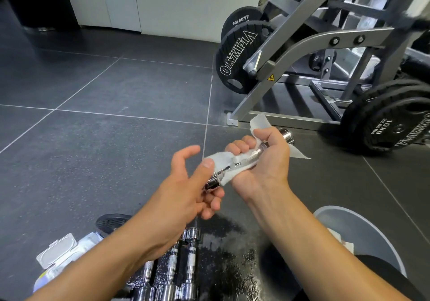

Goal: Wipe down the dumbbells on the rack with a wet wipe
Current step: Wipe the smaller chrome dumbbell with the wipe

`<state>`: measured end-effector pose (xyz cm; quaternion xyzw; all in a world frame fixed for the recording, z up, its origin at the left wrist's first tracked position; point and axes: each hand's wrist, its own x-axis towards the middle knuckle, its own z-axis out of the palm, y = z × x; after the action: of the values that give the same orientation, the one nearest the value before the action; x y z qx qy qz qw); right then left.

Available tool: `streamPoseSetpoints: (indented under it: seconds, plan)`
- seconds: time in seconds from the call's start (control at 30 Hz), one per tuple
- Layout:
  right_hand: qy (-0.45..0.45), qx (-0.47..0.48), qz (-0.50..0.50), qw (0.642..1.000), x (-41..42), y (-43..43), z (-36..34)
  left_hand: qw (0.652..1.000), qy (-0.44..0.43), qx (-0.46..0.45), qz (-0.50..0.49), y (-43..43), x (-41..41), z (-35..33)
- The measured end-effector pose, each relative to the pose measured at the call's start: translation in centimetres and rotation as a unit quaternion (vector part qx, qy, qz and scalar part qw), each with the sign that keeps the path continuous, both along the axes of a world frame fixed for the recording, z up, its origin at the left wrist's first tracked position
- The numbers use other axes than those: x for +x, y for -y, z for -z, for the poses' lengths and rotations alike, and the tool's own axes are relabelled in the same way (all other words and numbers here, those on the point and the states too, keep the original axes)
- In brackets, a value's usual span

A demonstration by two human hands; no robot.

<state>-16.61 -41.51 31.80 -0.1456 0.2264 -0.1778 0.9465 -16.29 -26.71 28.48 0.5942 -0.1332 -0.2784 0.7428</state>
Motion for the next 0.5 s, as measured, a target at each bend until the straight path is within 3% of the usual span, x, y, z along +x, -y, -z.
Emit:
streamPoseSetpoints:
  seconds: [0.03,0.07,0.13,0.17,0.2,0.3,0.4,0.5]
  plan:
    - [-0.005,-0.002,-0.003,1.0,0.0,-0.1,0.0,0.991,0.121,0.052,-0.011,-0.2,0.2,0.3]
    - [-0.009,0.001,-0.003,1.0,0.0,-0.1,0.0,0.951,0.288,0.11,-0.02,-0.6,0.6,0.9]
    - [-0.013,0.006,0.003,1.0,-0.1,-0.4,0.2,0.809,0.558,0.183,-0.025,-1.1,1.6,2.2]
    - [-0.015,0.003,0.002,1.0,-0.3,-0.7,0.3,0.771,0.608,0.19,-0.023,-1.2,1.9,2.7]
    - [-0.016,-0.002,-0.002,1.0,-0.4,-0.9,0.4,0.767,0.612,0.191,-0.025,-1.3,1.9,3.0]
    - [-0.024,-0.023,-0.023,0.999,-0.5,-1.1,0.4,0.825,0.524,0.198,-0.072,-1.2,1.7,3.5]
    - [-0.023,-0.026,-0.029,0.999,0.0,-0.6,0.6,0.951,0.261,0.138,-0.085,-1.3,1.6,2.3]
    - [-0.009,0.003,-0.014,1.0,0.2,0.0,0.6,0.997,0.042,0.056,-0.015,-1.6,1.5,0.9]
